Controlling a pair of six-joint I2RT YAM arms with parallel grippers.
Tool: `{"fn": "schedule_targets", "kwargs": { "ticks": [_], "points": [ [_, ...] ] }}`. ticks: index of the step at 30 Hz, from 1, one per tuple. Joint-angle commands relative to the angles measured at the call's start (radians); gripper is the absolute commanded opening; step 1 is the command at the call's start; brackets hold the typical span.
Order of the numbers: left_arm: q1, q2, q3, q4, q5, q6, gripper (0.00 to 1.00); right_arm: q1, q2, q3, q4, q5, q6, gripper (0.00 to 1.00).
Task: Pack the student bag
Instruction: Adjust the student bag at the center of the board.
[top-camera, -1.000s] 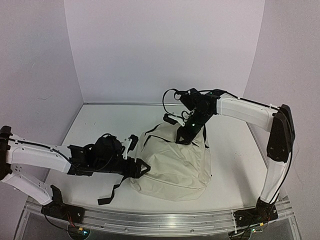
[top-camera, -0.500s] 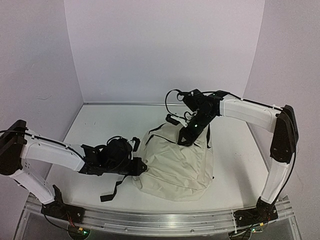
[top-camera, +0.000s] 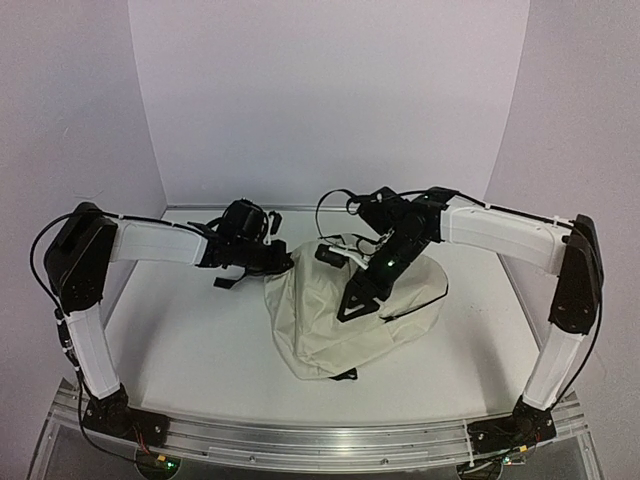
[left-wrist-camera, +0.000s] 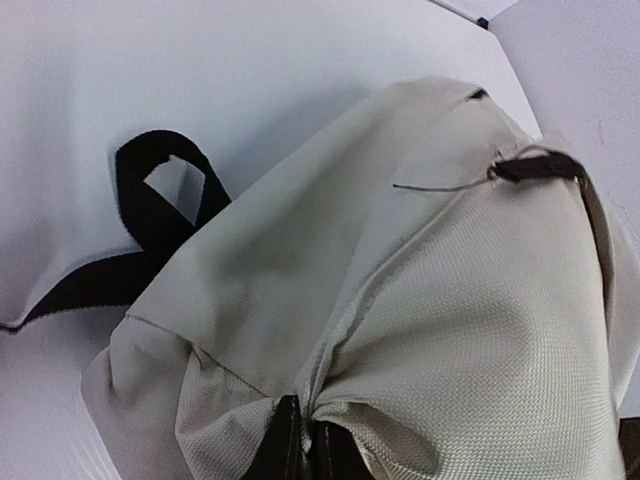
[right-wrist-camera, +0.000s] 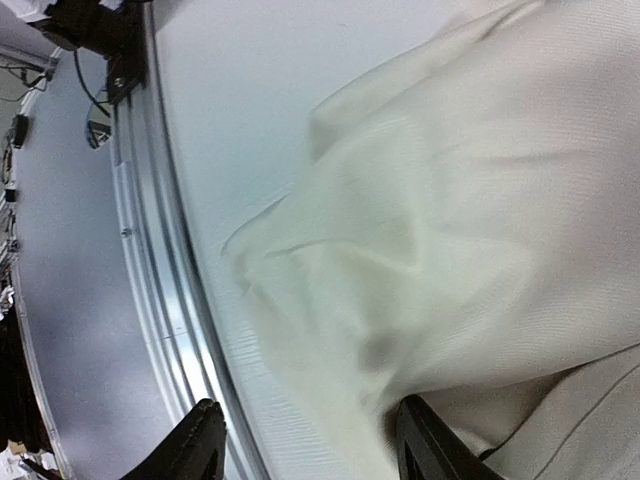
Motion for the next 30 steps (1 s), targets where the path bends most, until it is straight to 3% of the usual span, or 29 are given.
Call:
{"fn": "schedule_targets", "kwargs": {
  "ticks": [1,5,11,15,20,24,30],
  "points": [
    [0.05,-0.066,0.138,-0.038,-0.122,0.086,0.25,0.0,-0.031,0.1,-0.151,-0.119,-0.008,0.62],
    [0.037,-0.169,0.05,-0.064,-0.109,0.068,0.54,-0.193,-0.042,0.186,-0.146,-0.086,0.035,0.73],
    [-0.084,-0.318,-0.105,-0.118,-0.211,0.001,0.72,-0.351,0.038,0.264,-0.138,0.184,0.026,0.82],
    [-0.151,-0.409,-0.245,-0.096,-0.183,-0.12,0.75,-0.399,0.072,0.251,-0.14,0.209,-0.019,0.82],
    [-0.277,-0.413,-0.363,-0.044,-0.147,-0.246,0.77,-0.4,0.042,0.105,-0.145,0.227,-0.098,0.78],
    [-0.362,-0.314,-0.367,-0.005,-0.155,-0.309,0.75,-0.399,-0.014,-0.087,-0.143,0.173,-0.141,0.75],
    [-0.334,-0.235,-0.302,-0.009,-0.243,-0.302,0.63,-0.329,-0.063,-0.254,-0.135,0.04,-0.157,0.72]
  ]
}}
